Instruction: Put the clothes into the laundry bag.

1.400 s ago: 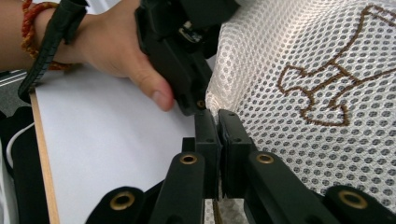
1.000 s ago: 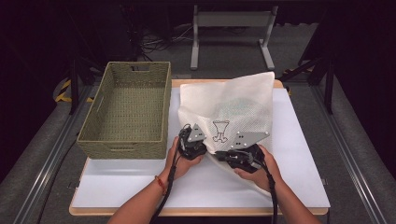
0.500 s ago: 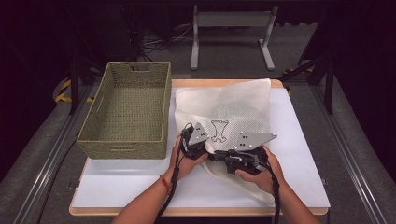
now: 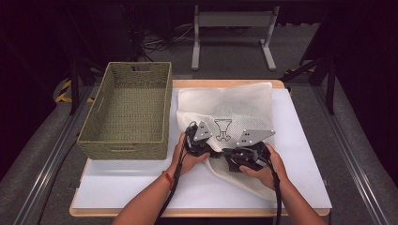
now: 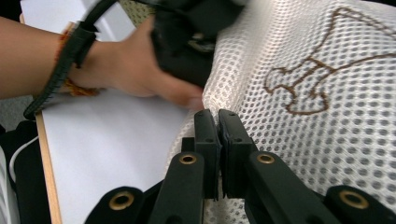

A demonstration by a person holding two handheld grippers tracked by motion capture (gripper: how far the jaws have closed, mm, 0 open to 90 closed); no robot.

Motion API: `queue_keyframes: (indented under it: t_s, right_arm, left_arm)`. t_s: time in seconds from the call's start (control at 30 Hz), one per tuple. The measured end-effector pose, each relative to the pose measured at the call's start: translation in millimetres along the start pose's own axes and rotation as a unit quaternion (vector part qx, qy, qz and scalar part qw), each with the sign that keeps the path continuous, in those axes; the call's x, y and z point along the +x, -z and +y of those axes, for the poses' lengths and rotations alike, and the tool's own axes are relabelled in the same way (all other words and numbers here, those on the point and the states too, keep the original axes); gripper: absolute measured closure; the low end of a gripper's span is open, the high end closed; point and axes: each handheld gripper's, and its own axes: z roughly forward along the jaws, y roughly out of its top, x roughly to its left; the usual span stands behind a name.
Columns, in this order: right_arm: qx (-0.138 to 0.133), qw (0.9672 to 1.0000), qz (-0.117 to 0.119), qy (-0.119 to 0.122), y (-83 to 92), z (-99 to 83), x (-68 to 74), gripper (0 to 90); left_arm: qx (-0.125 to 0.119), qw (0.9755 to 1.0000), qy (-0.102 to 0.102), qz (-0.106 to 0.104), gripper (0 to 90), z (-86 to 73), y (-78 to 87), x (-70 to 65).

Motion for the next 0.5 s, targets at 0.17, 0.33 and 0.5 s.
queue_keyframes:
  t_s: [0.17, 0.33, 0.5]
  right_arm:
    - [-0.004, 0.9996, -0.025, 0.01, 5.9, -0.9, 5.2, 87.4]
    - [-0.014, 0.9995, -0.027, 0.005, 7.0, -4.2, 6.6, 87.5]
    - [-0.015, 0.9995, -0.029, 0.0, 9.8, -7.5, 7.8, 87.4]
  left_arm:
    - [0.015, 0.9988, -0.003, -0.046, 29.9, -0.8, 25.6, -8.9]
    - [0.039, 0.9963, 0.001, -0.077, 14.3, 2.2, 24.2, -28.1]
    - [0.041, 0.9961, 0.037, -0.069, 7.5, 7.7, -11.6, -45.1]
